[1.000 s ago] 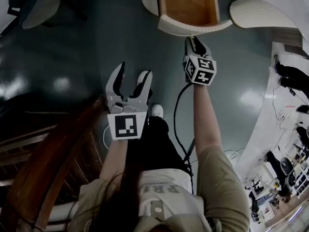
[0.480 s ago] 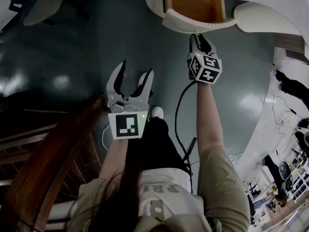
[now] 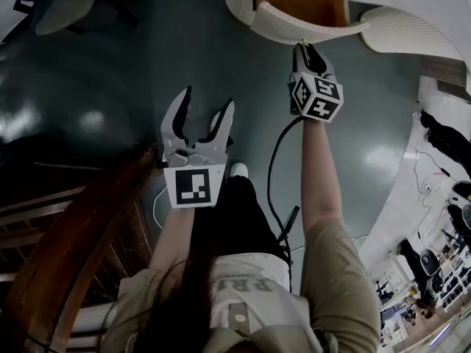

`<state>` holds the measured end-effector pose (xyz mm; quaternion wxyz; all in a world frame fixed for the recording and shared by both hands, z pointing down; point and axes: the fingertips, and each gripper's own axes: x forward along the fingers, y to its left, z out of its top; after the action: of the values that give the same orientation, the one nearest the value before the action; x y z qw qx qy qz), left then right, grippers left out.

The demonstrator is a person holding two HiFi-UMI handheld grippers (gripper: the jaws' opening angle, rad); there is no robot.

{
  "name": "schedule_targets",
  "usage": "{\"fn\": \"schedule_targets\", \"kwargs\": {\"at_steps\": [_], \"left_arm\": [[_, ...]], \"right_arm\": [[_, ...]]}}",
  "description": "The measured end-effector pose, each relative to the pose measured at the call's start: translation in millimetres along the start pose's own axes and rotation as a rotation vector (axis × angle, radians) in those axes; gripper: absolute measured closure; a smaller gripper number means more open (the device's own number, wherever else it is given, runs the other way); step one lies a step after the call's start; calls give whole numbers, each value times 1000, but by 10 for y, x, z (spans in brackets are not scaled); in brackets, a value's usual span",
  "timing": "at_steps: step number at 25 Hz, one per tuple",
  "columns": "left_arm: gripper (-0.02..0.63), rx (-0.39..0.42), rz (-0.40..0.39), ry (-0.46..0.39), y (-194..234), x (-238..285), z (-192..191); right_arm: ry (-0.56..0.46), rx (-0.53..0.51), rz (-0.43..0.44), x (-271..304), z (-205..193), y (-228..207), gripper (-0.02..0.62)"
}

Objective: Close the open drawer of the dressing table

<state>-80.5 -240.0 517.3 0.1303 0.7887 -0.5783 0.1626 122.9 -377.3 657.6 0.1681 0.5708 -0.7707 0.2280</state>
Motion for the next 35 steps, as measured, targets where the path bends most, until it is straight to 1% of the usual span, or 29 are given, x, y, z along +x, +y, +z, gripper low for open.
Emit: {"fn": "schedule_targets", "kwargs": {"at_steps": [7, 22, 30, 35], "left_arm": [[295, -4, 0, 0, 14, 55, -28], [295, 0, -17, -14, -15, 179, 104], [295, 2, -5, -6, 108, 254, 108], [295, -5, -27, -1, 94, 284, 117]], "right_arm": [[-8, -6, -5, 19, 19, 4, 488], [-4, 10, -19, 114, 100, -20, 488], [-14, 21, -29, 226, 170, -37, 488], [-26, 27, -32, 278, 215, -45, 488]]}}
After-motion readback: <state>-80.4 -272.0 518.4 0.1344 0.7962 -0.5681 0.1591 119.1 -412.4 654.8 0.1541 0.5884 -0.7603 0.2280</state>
